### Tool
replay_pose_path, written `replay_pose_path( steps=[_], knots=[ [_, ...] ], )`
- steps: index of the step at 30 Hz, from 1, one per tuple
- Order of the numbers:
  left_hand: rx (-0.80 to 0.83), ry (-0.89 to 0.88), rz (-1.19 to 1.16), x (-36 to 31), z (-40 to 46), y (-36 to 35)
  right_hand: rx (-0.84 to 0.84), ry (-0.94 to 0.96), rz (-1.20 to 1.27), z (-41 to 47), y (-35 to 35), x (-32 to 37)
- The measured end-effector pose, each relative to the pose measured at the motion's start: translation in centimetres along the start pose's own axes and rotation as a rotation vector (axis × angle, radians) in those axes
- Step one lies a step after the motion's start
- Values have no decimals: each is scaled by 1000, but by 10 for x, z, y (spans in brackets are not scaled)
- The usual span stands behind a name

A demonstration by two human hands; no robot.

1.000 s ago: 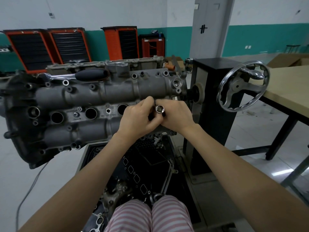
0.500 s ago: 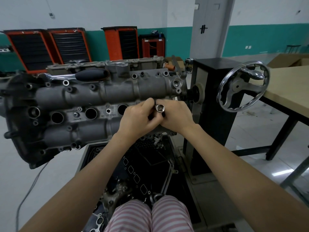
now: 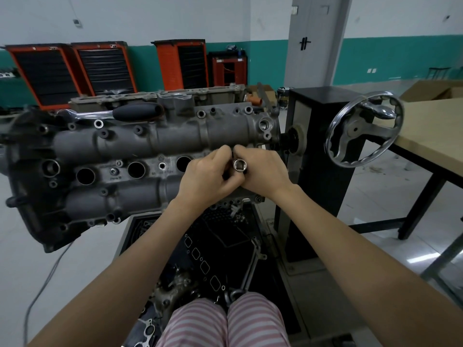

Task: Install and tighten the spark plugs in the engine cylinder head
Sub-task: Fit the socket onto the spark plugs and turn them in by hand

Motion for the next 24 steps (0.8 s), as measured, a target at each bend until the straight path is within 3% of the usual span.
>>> replay_pose_path(
  steps=[9, 16, 24],
  knots=[
    [-38, -14, 47, 7, -1, -3, -129, 25, 61, -4, 8, 2],
    [-3, 5, -19, 2, 0, -1, -83, 25, -1, -2, 5, 3],
    [-44, -16, 72, 6, 0, -2, -93, 31, 58, -3, 6, 2]
  ],
)
Point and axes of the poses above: each hand's wrist, its own z-axis towards the middle knuckle, its own y-axis out of the back of the hand, x = y × z, the point moved 9 cm from there along z, towards the middle knuckle, and after that the axes turned 4 degrees about x, right-handed, at the moved point
